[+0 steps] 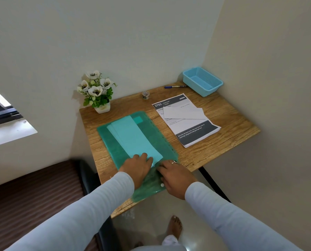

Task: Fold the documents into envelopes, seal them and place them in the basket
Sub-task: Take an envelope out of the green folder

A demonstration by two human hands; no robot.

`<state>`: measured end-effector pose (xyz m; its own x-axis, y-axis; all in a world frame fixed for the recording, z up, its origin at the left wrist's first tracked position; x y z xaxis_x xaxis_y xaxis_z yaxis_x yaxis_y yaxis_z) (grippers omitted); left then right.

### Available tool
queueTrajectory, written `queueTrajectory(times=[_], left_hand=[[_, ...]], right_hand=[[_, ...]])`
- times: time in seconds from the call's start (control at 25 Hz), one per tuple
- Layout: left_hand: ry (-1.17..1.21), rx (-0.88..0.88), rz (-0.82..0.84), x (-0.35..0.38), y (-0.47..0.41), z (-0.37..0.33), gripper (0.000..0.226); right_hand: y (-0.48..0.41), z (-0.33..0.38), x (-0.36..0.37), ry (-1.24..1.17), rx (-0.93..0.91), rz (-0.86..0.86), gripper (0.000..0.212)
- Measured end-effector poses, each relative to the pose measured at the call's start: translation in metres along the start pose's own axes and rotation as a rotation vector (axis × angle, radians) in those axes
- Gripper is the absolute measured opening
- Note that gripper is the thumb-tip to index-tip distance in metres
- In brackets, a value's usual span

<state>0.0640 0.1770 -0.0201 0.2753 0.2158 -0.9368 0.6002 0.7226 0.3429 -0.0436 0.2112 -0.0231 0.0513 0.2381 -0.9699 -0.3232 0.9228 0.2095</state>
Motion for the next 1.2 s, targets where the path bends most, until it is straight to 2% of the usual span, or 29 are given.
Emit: queueTrajectory(times=[0.12, 0.24, 0.44, 0.64, 0.96, 1.2], left_hand=[[0.007, -0.014, 0.01, 0.001, 0.001, 0.0, 0.097], [0.037, -0.033, 0.016, 0.004, 0.001, 0.0, 0.102], [0.212, -0.08, -0.081, -0.004, 0.009, 0.018, 0.07], [0.428, -0.157, -0.176, -0.008, 0.014, 0.039, 0.042], [0.535, -0.149, -0.184, 0.0, 0.011, 0.05, 0.033], [0.552, -0.151, -0.187, -0.001, 0.012, 0.052, 0.031]], right_hand=[[0.001, 0.0, 0.002, 0.024, -0.013, -0.013, 0.051], [0.003, 0.002, 0.005, 0.045, -0.014, -0.019, 0.063], [0.004, 0.002, -0.005, -0.065, 0.022, -0.04, 0.065], [0.001, 0.001, -0.014, -0.124, 0.071, -0.082, 0.05], [-0.013, 0.008, -0.021, -0.2, 0.106, -0.103, 0.037], [-0.029, 0.012, -0.023, -0.084, 0.098, -0.081, 0.035]])
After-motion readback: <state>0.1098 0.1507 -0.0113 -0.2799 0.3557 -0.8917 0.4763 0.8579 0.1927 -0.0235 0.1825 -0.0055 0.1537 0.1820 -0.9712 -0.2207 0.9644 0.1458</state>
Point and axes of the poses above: each hand's wrist, its own y-axis away from the middle knuckle, its own x-axis out of the palm, z = x × y, the point moved 9 cm from there along -y, towards the middle knuckle, and after that the axes turned 7 degrees about x, right-handed, at the moved point
